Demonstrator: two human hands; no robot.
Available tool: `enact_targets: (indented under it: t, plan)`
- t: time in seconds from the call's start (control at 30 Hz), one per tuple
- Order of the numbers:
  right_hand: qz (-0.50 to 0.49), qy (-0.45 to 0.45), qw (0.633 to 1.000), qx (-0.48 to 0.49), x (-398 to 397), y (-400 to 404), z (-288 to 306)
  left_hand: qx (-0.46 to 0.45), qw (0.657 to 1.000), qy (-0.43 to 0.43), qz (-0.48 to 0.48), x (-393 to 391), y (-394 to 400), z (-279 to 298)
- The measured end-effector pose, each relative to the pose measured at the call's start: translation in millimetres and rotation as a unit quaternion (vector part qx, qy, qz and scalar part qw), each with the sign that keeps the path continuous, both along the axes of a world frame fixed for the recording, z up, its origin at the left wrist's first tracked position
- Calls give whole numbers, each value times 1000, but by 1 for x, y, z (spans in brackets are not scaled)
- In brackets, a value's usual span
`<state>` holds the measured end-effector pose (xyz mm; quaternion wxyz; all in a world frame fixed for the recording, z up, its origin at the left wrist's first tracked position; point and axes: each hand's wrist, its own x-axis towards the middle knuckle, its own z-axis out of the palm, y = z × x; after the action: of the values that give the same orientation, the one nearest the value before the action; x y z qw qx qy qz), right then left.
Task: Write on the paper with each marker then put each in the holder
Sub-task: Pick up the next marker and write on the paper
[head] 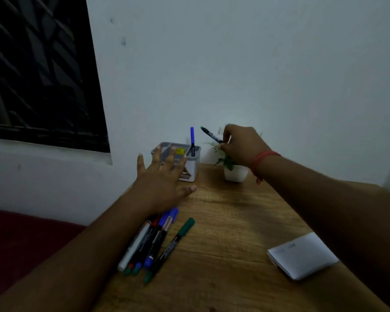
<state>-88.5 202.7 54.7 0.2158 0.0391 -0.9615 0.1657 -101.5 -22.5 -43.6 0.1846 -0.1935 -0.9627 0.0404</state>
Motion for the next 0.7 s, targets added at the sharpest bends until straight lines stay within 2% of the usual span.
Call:
enact_targets:
  t: [0.17,0.4,0.6,0.7]
  plan:
    - [-1,17,997,72,-44,-26,17,30,999,2,-19,-1,-8,-4]
    - [1,-67,987,149,-96,-60,13,52,998,-37,-21,-11,-18,-11]
    - [-28,-86,977,192,-123,-75,10,46,997,-55,-26,-10,-18,-9]
    - [-53,-77,980,175,-130,-77,7,40,997,-67,-25,-8,-19,-6]
